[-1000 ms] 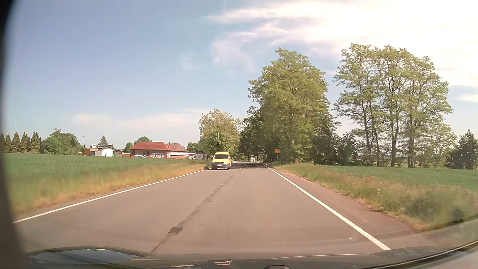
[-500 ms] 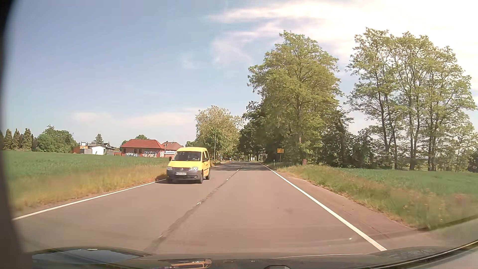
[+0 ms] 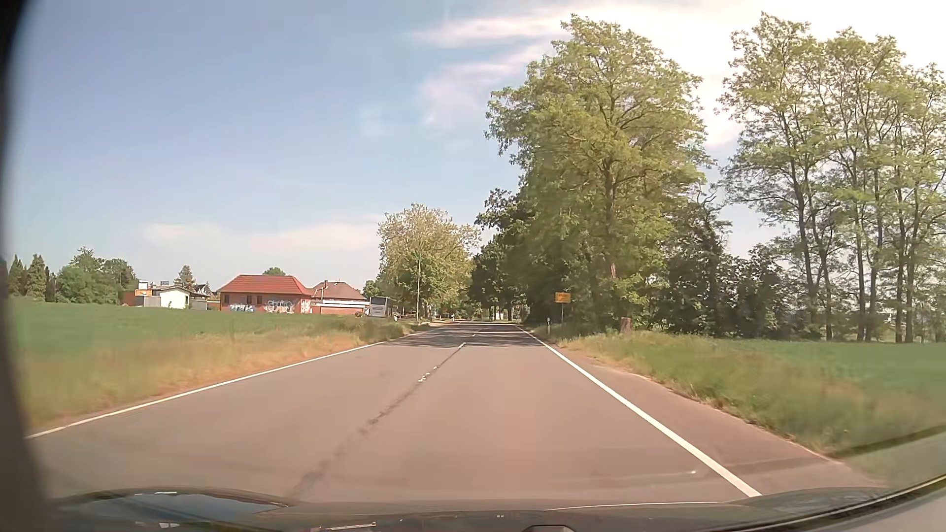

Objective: Follow the waypoints while adhering to traffic rules and regulations

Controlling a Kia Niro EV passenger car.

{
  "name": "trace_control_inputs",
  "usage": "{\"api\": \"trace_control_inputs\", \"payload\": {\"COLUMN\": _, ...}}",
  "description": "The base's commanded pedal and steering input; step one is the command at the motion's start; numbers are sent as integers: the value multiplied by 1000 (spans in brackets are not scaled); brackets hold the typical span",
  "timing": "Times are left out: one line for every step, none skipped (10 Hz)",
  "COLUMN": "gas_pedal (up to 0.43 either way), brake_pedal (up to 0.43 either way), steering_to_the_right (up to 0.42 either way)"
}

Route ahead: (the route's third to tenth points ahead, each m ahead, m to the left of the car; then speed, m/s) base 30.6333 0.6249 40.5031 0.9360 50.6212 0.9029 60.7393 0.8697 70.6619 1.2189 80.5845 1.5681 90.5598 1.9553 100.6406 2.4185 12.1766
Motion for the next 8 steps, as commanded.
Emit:
{"api": "trace_control_inputs", "payload": {"gas_pedal": 169, "brake_pedal": 0, "steering_to_the_right": 0}}
{"api": "trace_control_inputs", "payload": {"gas_pedal": 169, "brake_pedal": 0, "steering_to_the_right": 0}}
{"api": "trace_control_inputs", "payload": {"gas_pedal": 169, "brake_pedal": 0, "steering_to_the_right": 0}}
{"api": "trace_control_inputs", "payload": {"gas_pedal": 169, "brake_pedal": 0, "steering_to_the_right": 0}}
{"api": "trace_control_inputs", "payload": {"gas_pedal": 177, "brake_pedal": 0, "steering_to_the_right": 0}}
{"api": "trace_control_inputs", "payload": {"gas_pedal": 177, "brake_pedal": 0, "steering_to_the_right": 1}}
{"api": "trace_control_inputs", "payload": {"gas_pedal": 177, "brake_pedal": 0, "steering_to_the_right": 2}}
{"api": "trace_control_inputs", "payload": {"gas_pedal": 177, "brake_pedal": 0, "steering_to_the_right": 2}}
